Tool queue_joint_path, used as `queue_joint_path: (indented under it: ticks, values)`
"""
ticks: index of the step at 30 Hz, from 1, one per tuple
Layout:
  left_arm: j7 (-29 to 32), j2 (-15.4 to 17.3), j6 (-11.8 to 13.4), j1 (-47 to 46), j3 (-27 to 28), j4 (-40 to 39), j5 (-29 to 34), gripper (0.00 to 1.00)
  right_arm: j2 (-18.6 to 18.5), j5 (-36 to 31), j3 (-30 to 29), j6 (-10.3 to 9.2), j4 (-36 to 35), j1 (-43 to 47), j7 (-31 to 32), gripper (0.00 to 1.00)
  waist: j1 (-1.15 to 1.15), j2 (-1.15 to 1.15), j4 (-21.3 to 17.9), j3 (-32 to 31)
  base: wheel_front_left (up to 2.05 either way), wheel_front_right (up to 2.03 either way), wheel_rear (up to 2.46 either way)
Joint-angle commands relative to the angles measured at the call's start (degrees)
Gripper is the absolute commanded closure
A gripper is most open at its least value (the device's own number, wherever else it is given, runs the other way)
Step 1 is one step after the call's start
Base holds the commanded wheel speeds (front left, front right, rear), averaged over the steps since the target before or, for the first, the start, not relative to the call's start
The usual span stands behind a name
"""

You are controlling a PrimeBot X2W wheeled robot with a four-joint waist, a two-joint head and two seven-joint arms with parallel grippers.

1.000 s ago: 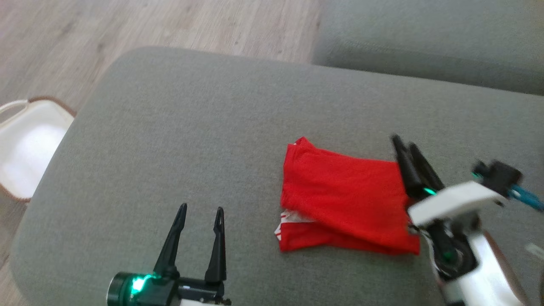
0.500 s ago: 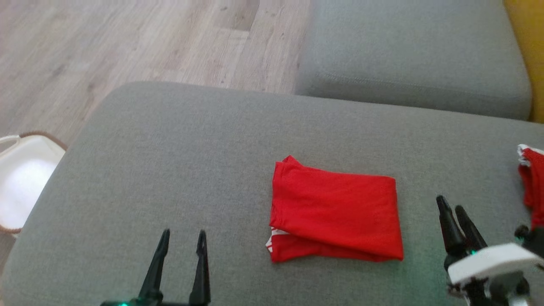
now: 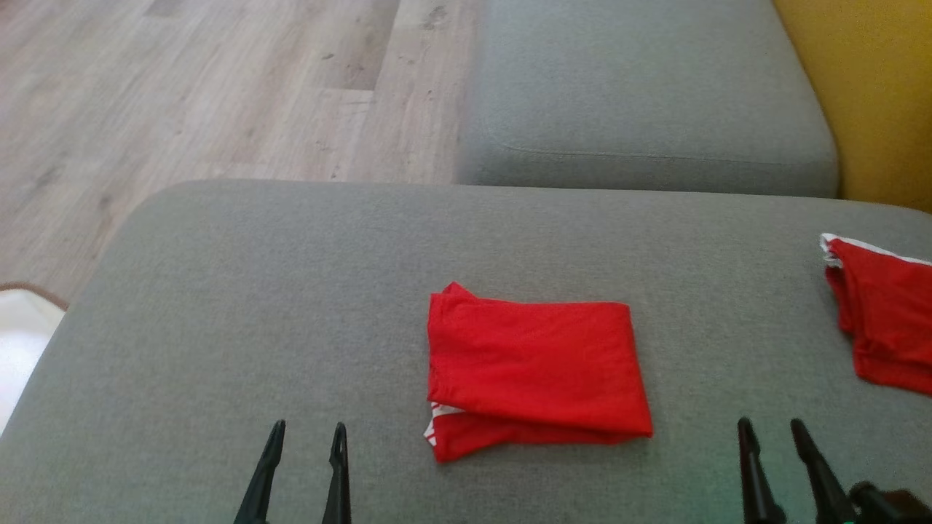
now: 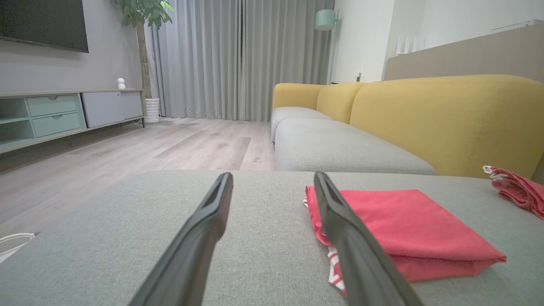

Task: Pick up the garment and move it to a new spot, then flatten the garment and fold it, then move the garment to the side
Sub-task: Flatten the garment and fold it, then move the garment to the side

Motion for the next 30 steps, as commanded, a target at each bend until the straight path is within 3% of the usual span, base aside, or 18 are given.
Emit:
queue_joint_path:
  ticks: [1,7,30]
  values:
    - [-0.5,-0.2,-0.2,-1.4,2.3,-1.4,0.7,0.00,-0.4,-2.0,0.8,-0.04,-1.3,-1.3,-1.4,0.00,0.00,0.00,-1.0,-0.4,0.00,0.00,0.00]
    - [-0.5,-0.4,-0.1,-0.1,3.0,-1.1,0.9,0.00,0.6,-7.1,1.8,-0.04,-1.3,-1.2,-2.0,0.00,0.00,0.00,-3.1,0.1,0.00,0.00,0.00]
    - [-0.5,-1.0,1.0,0.0,3.3,-0.2,0.3,0.00,-0.2,-8.2,3.2,-0.04,-2.6,-1.9,-2.1,0.00,0.00,0.00,-3.7,1.1,0.00,0.00,0.00]
